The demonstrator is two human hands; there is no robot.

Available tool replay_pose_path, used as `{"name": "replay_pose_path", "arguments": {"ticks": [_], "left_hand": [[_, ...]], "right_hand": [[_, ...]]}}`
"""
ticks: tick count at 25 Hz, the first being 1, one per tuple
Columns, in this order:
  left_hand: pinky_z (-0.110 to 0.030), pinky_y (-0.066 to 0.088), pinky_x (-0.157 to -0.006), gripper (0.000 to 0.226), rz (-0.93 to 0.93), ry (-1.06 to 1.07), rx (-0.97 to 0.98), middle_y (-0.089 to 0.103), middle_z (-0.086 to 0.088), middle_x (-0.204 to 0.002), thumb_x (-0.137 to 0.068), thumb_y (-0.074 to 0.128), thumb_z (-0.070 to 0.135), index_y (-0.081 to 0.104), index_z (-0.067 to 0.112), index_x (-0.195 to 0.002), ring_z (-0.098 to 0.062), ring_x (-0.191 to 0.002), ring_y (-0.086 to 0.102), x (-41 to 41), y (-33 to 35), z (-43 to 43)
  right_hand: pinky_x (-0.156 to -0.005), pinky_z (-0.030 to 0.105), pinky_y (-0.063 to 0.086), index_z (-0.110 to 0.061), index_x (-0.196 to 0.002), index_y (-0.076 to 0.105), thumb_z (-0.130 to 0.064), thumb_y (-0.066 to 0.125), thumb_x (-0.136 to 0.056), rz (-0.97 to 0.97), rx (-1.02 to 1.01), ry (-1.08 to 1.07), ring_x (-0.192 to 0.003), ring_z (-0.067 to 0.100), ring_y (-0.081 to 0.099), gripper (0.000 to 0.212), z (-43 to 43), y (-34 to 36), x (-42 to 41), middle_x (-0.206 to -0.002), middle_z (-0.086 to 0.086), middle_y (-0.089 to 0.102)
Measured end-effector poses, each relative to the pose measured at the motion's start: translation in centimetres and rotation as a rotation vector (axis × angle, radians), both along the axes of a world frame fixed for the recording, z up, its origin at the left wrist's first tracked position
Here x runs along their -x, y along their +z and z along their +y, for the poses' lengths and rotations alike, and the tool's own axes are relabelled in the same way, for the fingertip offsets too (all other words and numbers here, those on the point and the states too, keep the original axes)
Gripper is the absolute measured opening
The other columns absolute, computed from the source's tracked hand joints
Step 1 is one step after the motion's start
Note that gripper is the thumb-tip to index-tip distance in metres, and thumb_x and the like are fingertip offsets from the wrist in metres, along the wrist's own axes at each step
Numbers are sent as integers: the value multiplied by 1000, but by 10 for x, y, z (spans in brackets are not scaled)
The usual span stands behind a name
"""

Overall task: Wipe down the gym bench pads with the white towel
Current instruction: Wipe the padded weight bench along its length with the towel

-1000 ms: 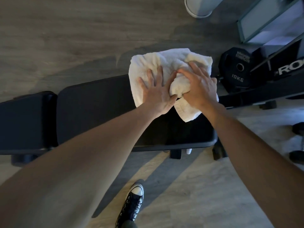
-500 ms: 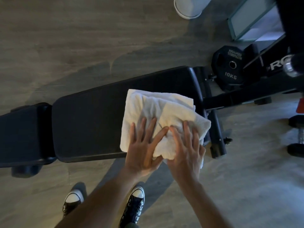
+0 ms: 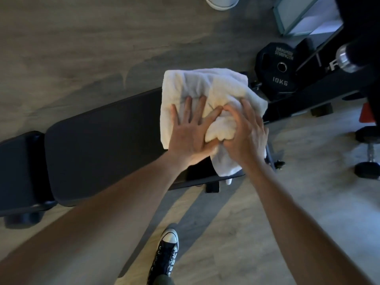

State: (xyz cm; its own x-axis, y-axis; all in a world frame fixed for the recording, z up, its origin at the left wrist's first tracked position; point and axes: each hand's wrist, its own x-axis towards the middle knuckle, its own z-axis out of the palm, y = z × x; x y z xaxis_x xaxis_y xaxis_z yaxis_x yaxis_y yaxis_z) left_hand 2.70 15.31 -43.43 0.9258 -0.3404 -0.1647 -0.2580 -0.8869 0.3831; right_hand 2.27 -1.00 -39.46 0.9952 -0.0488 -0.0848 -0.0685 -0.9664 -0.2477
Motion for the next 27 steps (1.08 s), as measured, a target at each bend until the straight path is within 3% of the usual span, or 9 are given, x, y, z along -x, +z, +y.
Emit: {"name": "replay_pose_path", "arguments": {"ticks": [3,7,11,18,21,27], "left_hand": [[-77,1,-118,87,40,52,22,-9,-9,-174,-86,24,79,1,43,-162,-42,-158,-8,-44,7,-12],[-78,-3,-117,82,119,104,53,-9,-8,-174,-90,35,75,2,48,-160,-40,-158,-9,-78,8,-23],[-75,-4,-119,82,8,32,39,-8,-9,-174,-92,38,72,8,43,-162,-39,-159,-9,-48,2,-12],[-73,7,-120,85,-149,-137,33,16,-11,-172,-83,46,68,32,35,-160,-44,-157,10,35,-14,30],[-73,10,-120,83,-199,-125,48,21,-12,-171,-85,49,68,35,32,-159,-43,-157,13,62,-27,51],[-71,12,-121,80,-202,-15,56,24,-12,-170,-92,35,76,41,30,-157,-40,-157,16,103,-44,94]], "right_hand": [[-97,51,50,-38,-142,45,-25,68,-73,55,-80,125,-135,32,48,74,-19,12,-58,-158,-4,42],[-86,35,48,-42,-144,45,-14,60,-76,133,-95,153,-123,30,57,76,-28,20,-95,-148,-7,53],[-100,49,49,-37,-151,40,-15,68,-80,96,-87,63,-142,30,42,80,-14,13,-47,-165,-5,33],[-111,63,35,-36,-158,29,-38,85,-67,85,118,-27,-148,39,27,106,27,2,72,-170,5,18],[-114,65,26,-35,-159,29,-26,83,-68,77,125,-37,-151,43,22,107,52,-6,97,-170,8,19],[-111,62,29,-41,-155,34,-21,89,-63,76,175,110,-151,45,22,110,85,-22,112,-171,9,18]]}}
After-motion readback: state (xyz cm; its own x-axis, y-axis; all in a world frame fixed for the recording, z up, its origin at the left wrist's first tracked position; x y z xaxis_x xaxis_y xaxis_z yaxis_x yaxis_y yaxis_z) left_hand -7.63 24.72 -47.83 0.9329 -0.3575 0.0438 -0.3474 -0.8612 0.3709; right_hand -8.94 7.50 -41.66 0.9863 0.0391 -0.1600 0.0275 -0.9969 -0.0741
